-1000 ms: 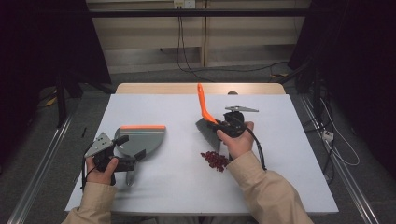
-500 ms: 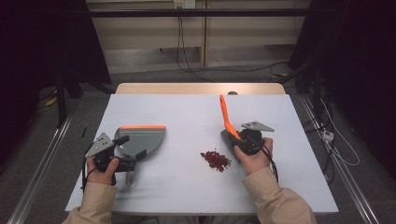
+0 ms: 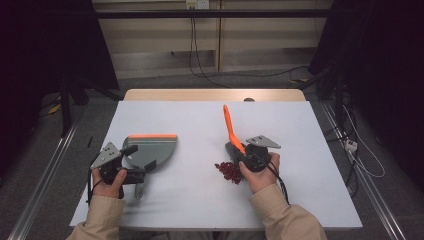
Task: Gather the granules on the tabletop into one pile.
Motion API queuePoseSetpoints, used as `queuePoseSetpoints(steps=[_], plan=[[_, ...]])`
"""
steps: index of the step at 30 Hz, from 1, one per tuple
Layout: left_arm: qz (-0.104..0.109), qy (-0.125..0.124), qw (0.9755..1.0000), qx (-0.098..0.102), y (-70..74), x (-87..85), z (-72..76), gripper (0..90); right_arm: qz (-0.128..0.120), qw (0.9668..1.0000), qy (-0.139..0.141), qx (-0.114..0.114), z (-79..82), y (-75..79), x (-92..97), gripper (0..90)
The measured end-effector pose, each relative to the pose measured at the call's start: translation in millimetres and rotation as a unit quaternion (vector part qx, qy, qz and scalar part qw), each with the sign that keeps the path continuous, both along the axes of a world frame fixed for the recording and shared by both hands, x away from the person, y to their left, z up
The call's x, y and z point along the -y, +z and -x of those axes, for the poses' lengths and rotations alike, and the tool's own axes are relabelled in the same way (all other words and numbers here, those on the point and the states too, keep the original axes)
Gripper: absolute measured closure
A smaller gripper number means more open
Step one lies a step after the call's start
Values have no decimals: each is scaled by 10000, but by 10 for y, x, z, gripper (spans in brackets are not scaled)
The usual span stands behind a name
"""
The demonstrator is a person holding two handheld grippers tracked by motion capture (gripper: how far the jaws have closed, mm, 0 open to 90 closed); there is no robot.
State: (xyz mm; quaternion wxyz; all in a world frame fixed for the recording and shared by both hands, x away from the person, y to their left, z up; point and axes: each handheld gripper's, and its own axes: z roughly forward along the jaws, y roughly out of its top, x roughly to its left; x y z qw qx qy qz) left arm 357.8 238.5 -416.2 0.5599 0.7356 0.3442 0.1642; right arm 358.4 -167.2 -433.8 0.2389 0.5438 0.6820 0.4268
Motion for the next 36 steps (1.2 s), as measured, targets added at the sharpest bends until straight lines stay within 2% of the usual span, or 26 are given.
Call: queuePoseSetpoints(steps=[3, 4, 6, 9, 10, 11, 14, 17, 23, 24, 26, 27, 28, 29, 31, 32, 34, 35, 36], plan=[[-22, 14, 10000, -18, -1, -8, -1, 42, -26, 10000, -26, 6, -10, 7, 28, 713], [-45, 30, 10000, -33, -2, -6, -1, 42, -158, 9999, -60, 3, -9, 29, 67, 712], [-64, 53, 9999, -91, -1, 0, -1, 42, -260, 9996, -73, 36, -11, 58, 107, 713], [-150, 51, 9998, -149, 17, 10, 10, 42, -327, 9994, -87, 68, -8, 90, 154, 712], [-170, 46, 9997, -179, 29, 14, 17, 42, -410, 9991, -91, 93, -7, 104, 184, 712], [-179, 39, 9996, -198, 38, 19, 28, 42, -614, 9980, -97, 116, -12, 124, 258, 712], [-427, -4, 9987, -284, 45, 52, 61, 47, -786, 9968, -111, 139, -19, 131, 350, 712], [-719, 61, 9961, -502, -15, 59, 126, 65, -955, 9953, -112, 116, -37, 110, 413, 712], [-845, 336, 9936, -673, -46, -27, 179, 131, -1109, 9938, -82, 66, -48, 71, 454, 712], [-892, 418, 9922, -771, -68, -49, 194, 148, -1133, 9935, -86, 44, -50, 63, 453, 712], [-1033, 505, 9900, -816, -91, -61, 207, 151, -1166, 9932, -59, 46, -45, 59, 448, 712], [-1033, 505, 9900, -816, -91, -61, 207, 158, -1172, 9931, -51, 59, -38, 59, 442, 712], [-1146, 612, 9878, -861, -116, -70, 217, 175, -1169, 9931, -47, 78, -29, 60, 436, 712], [-1146, 612, 9878, -861, -116, -70, 217, 197, -1169, 9931, -47, 78, -29, 60, 436, 712], [-1351, 680, 9829, -1046, -173, -79, 206, 221, -1171, 9931, -36, 87, -16, 61, 427, 712], [-1383, 686, 9819, -1100, -190, -82, 202, 240, -1154, 9933, -32, 86, -15, 61, 428, 712], [-1368, 695, 9811, -1175, -201, -86, 199, 254, -1163, 9932, -55, 97, -10, 60, 440, 713], [-1394, 698, 9798, -1253, -206, -98, 194, 273, -1172, 9930, -50, 101, -9, 62, 448, 712], [-1394, 698, 9798, -1253, -206, -98, 194, 307, -1169, 9931, -59, 111, -7, 62, 457, 712]])
